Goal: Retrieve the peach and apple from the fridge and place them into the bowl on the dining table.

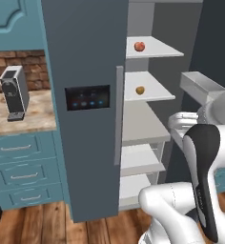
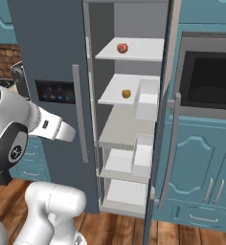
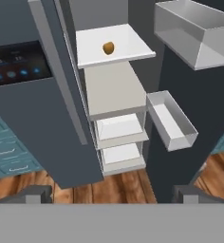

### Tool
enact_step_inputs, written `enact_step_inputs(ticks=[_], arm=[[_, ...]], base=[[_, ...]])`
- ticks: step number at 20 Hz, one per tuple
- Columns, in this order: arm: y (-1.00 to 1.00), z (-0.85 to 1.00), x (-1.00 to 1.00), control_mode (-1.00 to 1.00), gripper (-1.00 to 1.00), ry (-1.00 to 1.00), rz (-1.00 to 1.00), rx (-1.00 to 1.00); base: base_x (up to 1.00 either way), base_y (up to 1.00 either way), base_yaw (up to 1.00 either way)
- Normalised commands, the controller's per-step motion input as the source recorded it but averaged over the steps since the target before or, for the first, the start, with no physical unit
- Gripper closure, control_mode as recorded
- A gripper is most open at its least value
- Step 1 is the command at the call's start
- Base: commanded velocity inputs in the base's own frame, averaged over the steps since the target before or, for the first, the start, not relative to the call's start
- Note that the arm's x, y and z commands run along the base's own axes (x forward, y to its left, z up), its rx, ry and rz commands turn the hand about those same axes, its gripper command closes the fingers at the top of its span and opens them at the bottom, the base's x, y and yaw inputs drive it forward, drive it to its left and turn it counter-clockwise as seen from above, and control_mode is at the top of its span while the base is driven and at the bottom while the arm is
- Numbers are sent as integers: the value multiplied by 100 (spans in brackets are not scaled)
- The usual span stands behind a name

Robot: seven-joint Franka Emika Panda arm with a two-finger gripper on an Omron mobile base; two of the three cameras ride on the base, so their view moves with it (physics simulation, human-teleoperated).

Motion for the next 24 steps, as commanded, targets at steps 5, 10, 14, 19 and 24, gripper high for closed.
enact_step_inputs(ticks=[5,10,14,19,24], arm=[[0,0,0,100,-100,0,0,0],[0,0,0,100,-100,0,0,0],[0,0,0,100,-100,0,0,0],[0,0,0,100,-100,0,0,0],[0,0,0,100,-100,0,0,0]], base=[[44,-21,0],[75,0,0],[57,-7,0],[36,-26,0],[48,-14,0]])
